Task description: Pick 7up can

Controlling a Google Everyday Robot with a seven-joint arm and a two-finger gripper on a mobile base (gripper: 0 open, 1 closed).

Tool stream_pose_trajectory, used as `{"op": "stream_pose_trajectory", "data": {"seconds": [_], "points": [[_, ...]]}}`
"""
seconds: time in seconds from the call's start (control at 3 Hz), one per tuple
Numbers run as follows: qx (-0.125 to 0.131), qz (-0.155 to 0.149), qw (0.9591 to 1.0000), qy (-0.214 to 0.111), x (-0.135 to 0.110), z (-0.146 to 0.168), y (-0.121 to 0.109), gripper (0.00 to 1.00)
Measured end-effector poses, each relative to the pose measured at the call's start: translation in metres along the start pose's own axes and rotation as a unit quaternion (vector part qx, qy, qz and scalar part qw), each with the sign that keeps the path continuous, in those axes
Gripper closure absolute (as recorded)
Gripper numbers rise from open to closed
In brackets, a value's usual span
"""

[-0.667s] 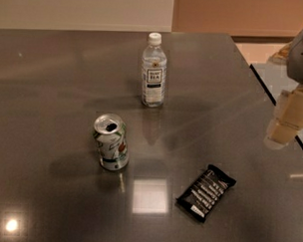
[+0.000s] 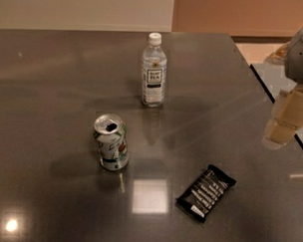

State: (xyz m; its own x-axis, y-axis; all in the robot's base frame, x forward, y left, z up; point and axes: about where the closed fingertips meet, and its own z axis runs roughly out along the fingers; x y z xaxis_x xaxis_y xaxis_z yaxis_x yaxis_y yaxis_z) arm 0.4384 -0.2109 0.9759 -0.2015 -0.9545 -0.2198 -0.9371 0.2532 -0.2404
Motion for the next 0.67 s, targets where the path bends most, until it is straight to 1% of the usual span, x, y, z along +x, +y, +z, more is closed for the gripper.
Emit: {"op": "stream_pose_trajectory", "data": {"seconds": [0.33,0.67], "points": [[-0.012,-0.018,0.9992,-0.035,-0.016,0.007,0.008,0.0],[-0.028,-0.041,0.9953,-0.084,-0.043,0.021,0.023,0.0]]}}
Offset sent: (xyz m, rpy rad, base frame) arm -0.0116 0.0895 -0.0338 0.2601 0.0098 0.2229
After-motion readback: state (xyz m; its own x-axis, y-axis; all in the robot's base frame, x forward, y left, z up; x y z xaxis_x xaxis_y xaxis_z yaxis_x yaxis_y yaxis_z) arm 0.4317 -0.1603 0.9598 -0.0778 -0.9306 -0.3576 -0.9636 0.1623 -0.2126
